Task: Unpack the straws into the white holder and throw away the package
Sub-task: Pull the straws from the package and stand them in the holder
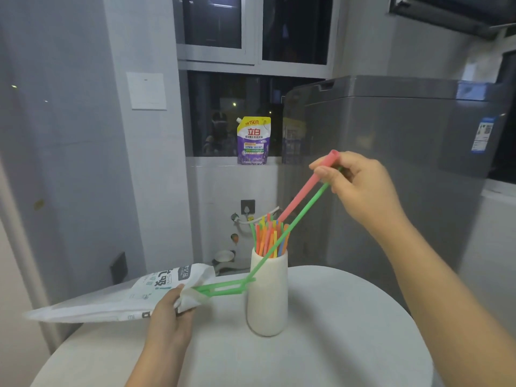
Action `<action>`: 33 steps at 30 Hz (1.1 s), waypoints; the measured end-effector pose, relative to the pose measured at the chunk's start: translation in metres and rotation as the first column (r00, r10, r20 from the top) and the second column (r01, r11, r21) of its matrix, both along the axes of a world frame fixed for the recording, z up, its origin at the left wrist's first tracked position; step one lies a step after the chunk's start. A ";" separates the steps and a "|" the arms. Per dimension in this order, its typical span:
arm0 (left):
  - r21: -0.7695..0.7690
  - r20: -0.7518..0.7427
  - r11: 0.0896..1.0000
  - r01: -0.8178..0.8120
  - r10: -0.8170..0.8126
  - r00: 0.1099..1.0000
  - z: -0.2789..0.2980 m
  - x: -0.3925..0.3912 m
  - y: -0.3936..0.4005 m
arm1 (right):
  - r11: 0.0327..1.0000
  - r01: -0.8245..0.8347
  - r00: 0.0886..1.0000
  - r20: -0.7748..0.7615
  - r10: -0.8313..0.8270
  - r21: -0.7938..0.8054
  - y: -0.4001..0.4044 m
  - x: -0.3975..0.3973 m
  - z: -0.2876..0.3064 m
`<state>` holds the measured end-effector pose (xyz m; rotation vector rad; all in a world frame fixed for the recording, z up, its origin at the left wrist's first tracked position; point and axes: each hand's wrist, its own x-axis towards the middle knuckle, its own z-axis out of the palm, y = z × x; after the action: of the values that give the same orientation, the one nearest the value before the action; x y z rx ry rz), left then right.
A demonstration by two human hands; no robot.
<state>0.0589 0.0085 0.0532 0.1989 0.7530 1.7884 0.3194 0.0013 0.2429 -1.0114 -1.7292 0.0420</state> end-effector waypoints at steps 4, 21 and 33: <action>-0.018 -0.011 0.998 -0.061 0.060 0.998 0.001 -0.007 0.001 | 0.998 -0.060 0.998 -0.022 0.060 0.005 -0.005 0.006 0.004; 0.037 0.068 0.997 -0.064 0.061 0.996 -0.004 -0.027 0.006 | 0.976 -0.026 0.984 0.169 0.063 -0.214 0.030 -0.025 -0.038; 0.013 0.068 0.999 -0.052 0.051 0.996 -0.002 -0.020 0.009 | 0.916 0.084 0.954 0.298 0.041 -0.393 0.067 -0.043 -0.086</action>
<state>0.0392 0.0179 0.0509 0.1295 0.7025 1.8409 0.2760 0.0687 0.1571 -1.3967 -2.0373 0.2500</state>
